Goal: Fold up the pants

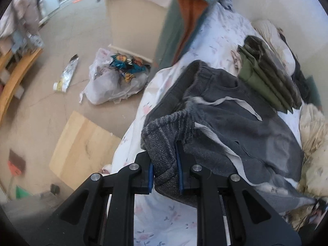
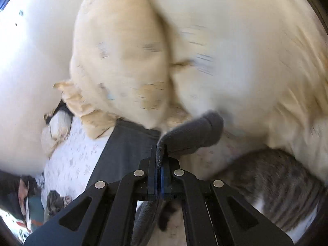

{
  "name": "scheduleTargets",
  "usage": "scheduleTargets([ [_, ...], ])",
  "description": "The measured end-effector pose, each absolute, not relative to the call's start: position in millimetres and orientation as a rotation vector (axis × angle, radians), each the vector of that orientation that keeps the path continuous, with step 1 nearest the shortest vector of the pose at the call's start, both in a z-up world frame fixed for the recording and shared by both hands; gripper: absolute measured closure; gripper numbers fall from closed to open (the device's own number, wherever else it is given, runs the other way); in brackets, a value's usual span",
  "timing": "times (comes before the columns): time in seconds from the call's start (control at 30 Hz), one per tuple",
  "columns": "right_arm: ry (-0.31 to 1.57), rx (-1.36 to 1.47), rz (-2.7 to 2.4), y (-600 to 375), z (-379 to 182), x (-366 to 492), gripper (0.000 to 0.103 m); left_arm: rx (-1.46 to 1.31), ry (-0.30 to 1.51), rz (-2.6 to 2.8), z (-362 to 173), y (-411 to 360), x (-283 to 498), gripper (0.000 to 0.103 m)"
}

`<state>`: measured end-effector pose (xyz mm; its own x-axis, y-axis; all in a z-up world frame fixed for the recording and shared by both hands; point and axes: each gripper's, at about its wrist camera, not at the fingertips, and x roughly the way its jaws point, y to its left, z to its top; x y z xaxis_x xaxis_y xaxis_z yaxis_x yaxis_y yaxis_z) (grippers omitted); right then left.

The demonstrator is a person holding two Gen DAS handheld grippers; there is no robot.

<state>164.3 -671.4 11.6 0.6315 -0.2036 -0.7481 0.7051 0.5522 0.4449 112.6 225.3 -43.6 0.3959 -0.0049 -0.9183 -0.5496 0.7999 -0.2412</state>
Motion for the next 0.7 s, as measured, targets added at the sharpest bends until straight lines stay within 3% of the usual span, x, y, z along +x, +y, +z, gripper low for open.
scheduleTargets([
  [0.27, 0.808, 0.574, -0.578, -648.8, 8.1, 316.1, 0.102, -0.379, 1.135, 0.329, -31.1, 227.3, 226.3, 0.088],
  [0.43, 0.938, 0.364, -0.581, -614.0, -30.6, 441.2, 0.102, -0.203, 1.192, 0.370, -62.3, 221.0, 314.2, 0.086],
  [0.57, 1.010, 0.332, -0.567, -592.0, -62.3, 487.6, 0.094, -0.101, 1.135, 0.418, -80.3, 216.6, 351.2, 0.073],
  [0.6, 0.989, 0.312, -0.558, -585.1, -62.7, 491.1, 0.093, -0.082, 1.117, 0.428, -80.2, 215.5, 352.5, 0.065],
  [0.63, 0.953, 0.282, -0.544, -577.6, -60.8, 489.1, 0.089, -0.047, 1.083, 0.462, -77.5, 214.7, 353.7, 0.054],
  [0.67, 0.938, 0.248, -0.543, -571.3, -62.2, 487.8, 0.068, 0.001, 1.044, 0.517, -75.2, 212.0, 351.0, 0.044],
  [0.7, 0.951, 0.226, -0.549, -566.6, -66.1, 487.7, 0.038, 0.020, 1.025, 0.521, -73.2, 210.0, 348.3, 0.032],
])
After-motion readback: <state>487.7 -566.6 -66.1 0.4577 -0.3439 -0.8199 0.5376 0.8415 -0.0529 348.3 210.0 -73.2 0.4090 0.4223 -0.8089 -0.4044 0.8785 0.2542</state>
